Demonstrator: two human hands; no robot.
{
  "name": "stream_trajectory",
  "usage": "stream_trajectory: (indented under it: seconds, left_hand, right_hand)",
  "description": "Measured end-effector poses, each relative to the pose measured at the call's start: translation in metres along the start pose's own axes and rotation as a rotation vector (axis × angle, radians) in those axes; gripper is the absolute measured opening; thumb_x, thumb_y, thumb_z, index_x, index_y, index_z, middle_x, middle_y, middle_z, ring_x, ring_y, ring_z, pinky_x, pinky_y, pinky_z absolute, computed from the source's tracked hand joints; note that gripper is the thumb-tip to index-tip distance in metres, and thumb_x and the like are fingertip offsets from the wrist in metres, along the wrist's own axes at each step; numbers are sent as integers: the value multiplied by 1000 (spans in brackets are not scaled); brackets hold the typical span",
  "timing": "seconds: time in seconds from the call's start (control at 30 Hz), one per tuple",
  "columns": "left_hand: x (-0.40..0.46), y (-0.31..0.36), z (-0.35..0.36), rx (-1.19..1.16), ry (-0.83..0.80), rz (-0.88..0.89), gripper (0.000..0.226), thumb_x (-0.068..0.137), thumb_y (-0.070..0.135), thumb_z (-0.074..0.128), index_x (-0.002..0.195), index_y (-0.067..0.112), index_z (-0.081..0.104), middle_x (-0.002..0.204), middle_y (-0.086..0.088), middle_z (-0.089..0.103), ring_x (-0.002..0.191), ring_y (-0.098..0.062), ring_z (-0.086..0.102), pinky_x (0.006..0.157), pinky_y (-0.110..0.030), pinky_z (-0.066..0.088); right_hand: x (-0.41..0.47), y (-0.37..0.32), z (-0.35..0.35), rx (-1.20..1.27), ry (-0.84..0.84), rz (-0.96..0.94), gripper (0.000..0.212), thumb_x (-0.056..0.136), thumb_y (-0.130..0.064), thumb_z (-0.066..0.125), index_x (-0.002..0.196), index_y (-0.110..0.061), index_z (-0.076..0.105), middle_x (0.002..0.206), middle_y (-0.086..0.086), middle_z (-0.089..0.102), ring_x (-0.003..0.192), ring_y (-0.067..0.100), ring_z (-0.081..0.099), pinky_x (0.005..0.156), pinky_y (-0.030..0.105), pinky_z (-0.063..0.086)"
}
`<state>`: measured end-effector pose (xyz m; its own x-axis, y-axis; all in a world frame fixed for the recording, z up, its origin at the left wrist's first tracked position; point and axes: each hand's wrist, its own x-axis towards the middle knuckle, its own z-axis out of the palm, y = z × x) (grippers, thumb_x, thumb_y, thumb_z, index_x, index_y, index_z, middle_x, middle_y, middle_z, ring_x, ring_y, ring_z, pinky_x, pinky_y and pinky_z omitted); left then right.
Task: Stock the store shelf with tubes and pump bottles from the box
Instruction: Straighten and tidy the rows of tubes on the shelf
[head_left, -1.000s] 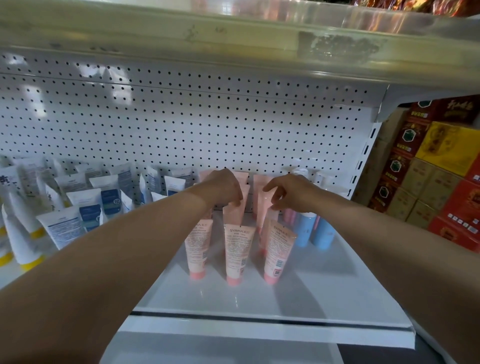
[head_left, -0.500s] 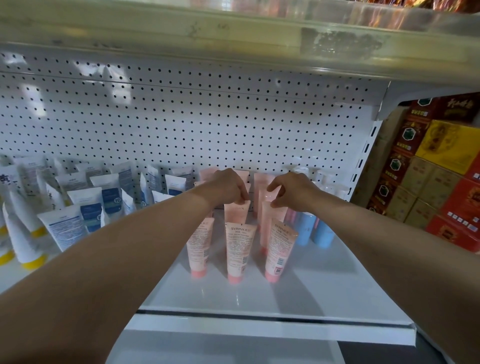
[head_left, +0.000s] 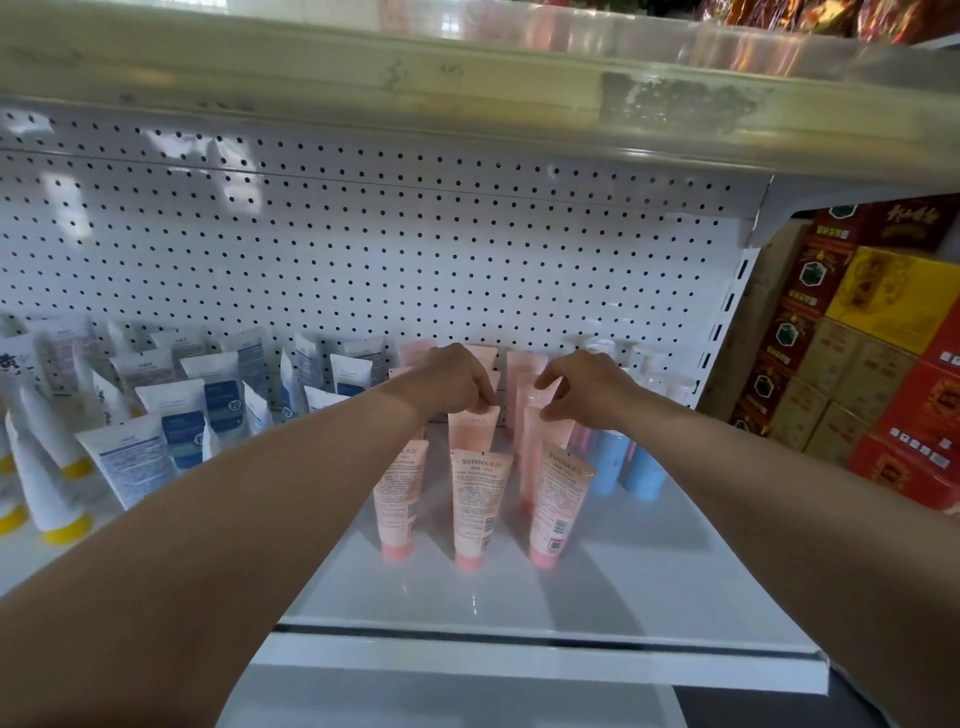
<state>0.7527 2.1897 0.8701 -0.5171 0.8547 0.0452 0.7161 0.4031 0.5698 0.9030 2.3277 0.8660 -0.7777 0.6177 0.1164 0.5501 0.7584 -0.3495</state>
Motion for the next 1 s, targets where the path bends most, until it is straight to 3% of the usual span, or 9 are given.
stream_trajectory:
  seconds: [0.13,0.27,0.37,0.43,0.6,0.77,0.9,1.0]
  left_hand:
    - [-6,2,-2,-10,35,-15,16,78,18,82,94,18,79,100,1,74,100,-15,66,92,-28,52]
    - [-22,4,-14,39,106,19,3,79,30,78,78,29,75,91,13,73,92,-10,67,89,-29,53]
    - [-37,3,-22,83,112,31,6,80,37,74,76,32,75,93,19,71,95,-7,64,86,-24,47]
    - [-49,3,-25,56,119,2,11,79,39,77,85,29,78,93,16,70,93,-7,62,84,-22,45]
    - [-71,9,-20,-15,96,-23,15,78,33,80,89,23,77,88,10,69,97,-13,65,80,-21,45]
    - [-82,21,-8,120,109,-52,16,80,35,76,91,23,77,99,6,72,97,-13,65,84,-21,48]
    - [-80,25,-6,147,49,-107,18,80,34,74,92,20,79,79,8,73,78,-9,65,81,-23,54]
    - [-78,25,-5,183,-18,-117,27,82,39,72,95,17,78,74,7,73,82,-5,65,87,-25,53]
  right_hand:
    - [-10,-3,-8,57,29,0,38,79,-31,83,113,-24,71,91,-8,67,88,14,68,84,32,56]
    - [-28,-6,-23,99,40,-22,35,80,-32,81,113,-25,72,98,-8,70,89,10,67,74,19,49]
    - [-47,-10,-30,129,2,-22,34,81,-34,81,112,-26,73,100,-5,69,95,12,66,80,23,49]
    - [-58,-14,-30,143,-21,-4,36,79,-35,82,113,-26,73,101,-4,69,94,13,66,84,26,52]
    - [-76,-21,-24,141,-58,65,35,81,-30,81,113,-23,70,85,-8,66,80,15,71,67,24,51]
    - [-81,-21,-17,129,-54,118,36,80,-26,82,114,-22,69,78,-7,69,77,13,73,68,28,55]
    - [-81,-19,-15,164,-62,157,33,81,-18,79,112,-21,67,78,-2,72,67,11,71,51,18,42]
    - [-79,-16,-15,172,-64,190,31,82,-14,75,111,-19,66,76,3,75,53,8,64,50,19,45]
